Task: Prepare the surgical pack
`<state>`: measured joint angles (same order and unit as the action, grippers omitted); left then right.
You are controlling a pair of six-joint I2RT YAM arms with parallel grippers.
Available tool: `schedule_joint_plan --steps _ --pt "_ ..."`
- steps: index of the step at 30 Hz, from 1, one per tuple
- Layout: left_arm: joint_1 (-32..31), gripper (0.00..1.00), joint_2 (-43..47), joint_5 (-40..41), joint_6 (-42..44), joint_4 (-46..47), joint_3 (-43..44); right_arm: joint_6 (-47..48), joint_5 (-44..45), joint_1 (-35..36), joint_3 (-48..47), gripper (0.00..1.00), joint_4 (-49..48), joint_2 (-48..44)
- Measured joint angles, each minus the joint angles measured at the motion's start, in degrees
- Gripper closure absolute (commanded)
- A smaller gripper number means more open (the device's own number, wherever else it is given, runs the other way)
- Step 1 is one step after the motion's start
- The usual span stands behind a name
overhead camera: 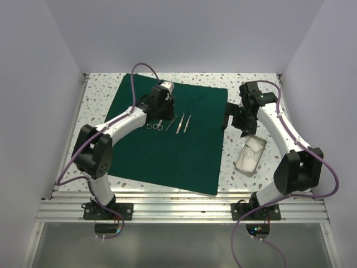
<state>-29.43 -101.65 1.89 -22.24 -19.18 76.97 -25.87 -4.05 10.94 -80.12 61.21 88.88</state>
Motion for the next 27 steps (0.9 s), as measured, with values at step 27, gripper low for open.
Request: schedule_joint_plan --steps 27 --pt "-4.0 0.67 -18.4 12.9 9.4 -1.3 9.9 0.3 -3.1 0.0 4.8 0.12 -0.1 -3.4"
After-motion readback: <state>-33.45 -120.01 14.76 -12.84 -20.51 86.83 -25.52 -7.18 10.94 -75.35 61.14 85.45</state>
